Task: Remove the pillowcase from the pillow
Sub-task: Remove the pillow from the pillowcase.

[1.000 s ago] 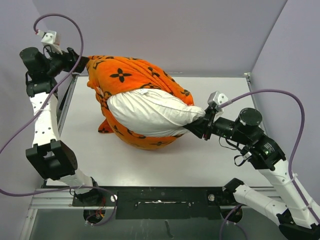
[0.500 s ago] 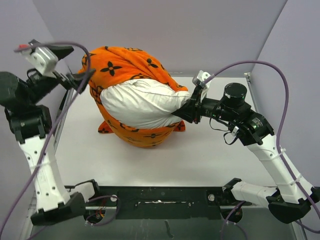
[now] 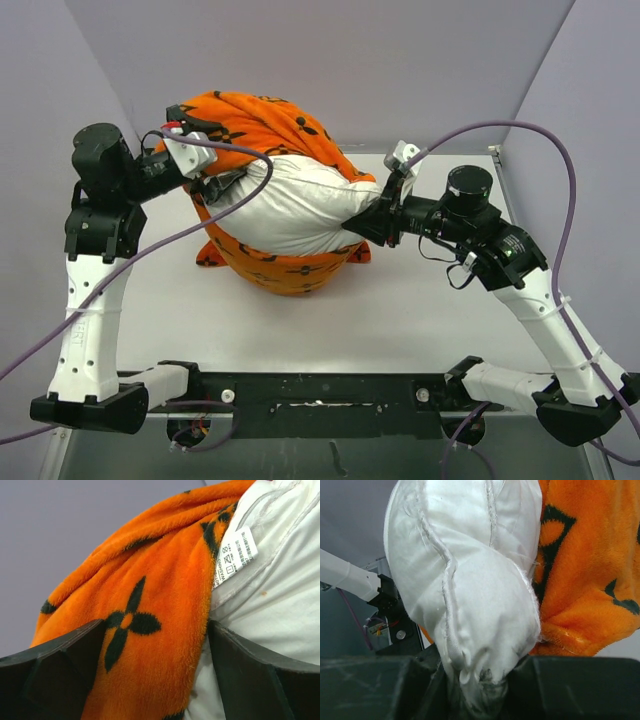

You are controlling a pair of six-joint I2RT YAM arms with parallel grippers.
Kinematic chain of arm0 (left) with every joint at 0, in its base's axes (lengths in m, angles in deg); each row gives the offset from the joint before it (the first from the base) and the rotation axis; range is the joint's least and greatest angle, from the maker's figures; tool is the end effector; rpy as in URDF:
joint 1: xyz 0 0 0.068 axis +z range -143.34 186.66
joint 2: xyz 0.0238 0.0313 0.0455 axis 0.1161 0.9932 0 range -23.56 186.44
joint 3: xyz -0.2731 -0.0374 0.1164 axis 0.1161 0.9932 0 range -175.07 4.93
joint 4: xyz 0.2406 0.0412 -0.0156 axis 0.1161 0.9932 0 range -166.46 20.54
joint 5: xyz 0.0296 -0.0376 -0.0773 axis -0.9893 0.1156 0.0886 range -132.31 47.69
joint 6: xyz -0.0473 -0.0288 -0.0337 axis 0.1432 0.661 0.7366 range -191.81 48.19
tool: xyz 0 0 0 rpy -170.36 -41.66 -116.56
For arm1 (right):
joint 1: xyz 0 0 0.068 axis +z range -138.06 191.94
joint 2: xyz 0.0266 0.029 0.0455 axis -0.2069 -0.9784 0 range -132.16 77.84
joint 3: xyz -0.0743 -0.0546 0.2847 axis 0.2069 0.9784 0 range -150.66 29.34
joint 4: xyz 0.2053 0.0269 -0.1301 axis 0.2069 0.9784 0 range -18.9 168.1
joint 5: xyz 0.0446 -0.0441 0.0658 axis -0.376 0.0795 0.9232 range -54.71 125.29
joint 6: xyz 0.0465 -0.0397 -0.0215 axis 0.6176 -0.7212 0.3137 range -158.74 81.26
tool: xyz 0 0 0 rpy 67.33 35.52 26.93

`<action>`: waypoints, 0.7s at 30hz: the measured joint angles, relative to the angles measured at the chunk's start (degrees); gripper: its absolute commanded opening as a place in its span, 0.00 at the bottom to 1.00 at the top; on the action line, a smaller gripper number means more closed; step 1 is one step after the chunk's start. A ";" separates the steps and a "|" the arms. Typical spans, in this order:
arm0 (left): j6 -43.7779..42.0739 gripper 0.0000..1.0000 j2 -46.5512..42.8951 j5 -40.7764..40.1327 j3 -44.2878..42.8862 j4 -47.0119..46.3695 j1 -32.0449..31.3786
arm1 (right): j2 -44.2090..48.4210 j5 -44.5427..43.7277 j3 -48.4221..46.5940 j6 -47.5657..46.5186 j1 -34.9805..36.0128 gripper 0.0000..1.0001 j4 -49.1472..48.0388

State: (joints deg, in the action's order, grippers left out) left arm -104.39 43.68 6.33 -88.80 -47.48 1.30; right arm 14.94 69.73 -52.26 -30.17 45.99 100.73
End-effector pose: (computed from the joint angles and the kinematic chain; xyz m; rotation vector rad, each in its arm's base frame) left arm 0.1866 -0.0558 0.5323 1.0840 1.1883 -0.3159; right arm 0.1468 0.1337 0.4804 -0.8432 1.6491 1.0564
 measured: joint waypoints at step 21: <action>-7.69 0.58 1.88 -22.01 10.60 -30.38 -4.46 | -0.28 -1.92 3.78 -0.26 -0.22 0.00 -7.72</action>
State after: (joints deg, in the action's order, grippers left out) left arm -112.08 45.56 -15.68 -78.20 -77.86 -3.16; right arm 14.66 67.80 -48.48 -30.43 45.77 93.01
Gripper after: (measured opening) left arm 0.588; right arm 0.149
